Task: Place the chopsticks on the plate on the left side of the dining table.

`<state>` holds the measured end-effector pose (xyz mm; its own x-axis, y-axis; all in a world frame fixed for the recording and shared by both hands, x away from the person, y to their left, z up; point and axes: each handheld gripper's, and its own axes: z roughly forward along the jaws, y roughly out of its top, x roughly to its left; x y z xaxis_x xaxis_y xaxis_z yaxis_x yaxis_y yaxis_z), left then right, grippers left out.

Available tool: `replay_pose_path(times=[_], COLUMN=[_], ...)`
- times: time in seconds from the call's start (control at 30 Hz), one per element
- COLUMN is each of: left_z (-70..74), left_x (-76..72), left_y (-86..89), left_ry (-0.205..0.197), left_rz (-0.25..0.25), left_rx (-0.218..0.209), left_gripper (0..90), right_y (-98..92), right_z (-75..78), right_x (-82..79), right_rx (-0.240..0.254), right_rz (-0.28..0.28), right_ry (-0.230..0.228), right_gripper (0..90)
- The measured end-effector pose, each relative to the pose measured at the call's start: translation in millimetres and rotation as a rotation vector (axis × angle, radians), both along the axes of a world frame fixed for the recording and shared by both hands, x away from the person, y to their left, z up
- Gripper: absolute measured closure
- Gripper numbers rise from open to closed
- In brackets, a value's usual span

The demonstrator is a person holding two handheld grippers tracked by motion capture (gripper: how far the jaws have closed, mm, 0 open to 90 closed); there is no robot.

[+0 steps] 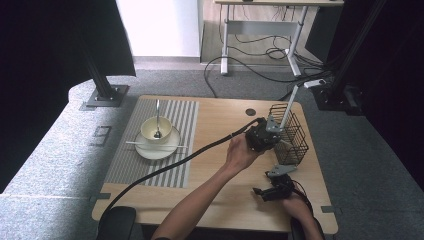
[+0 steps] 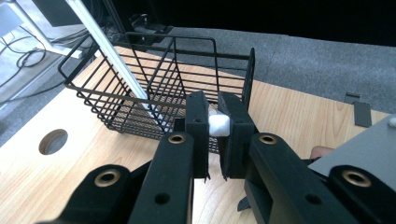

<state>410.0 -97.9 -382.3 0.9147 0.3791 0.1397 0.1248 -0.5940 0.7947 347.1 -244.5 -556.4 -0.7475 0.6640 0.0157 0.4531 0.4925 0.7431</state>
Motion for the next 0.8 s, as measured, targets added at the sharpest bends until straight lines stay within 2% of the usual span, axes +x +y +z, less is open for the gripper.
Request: replay_pose_path(times=[0.37, 0.8], left_z=[10.7, 27.4], left_x=[5.1, 8.0], left_y=[23.3, 52.4], left_ry=[0.018, 0.053], left_rz=[-0.001, -0.004], left_rx=[-0.011, -0.061], left_gripper=[83.4, 83.6], right_y=[0.2, 0.6], right_z=[0.0, 0.0], right_x=[-0.1, -0.3], right_rx=[-0.004, -0.007], right_rz=[0.001, 0.0], right_ry=[-0.002, -0.003], right_gripper=[12.0, 11.9])
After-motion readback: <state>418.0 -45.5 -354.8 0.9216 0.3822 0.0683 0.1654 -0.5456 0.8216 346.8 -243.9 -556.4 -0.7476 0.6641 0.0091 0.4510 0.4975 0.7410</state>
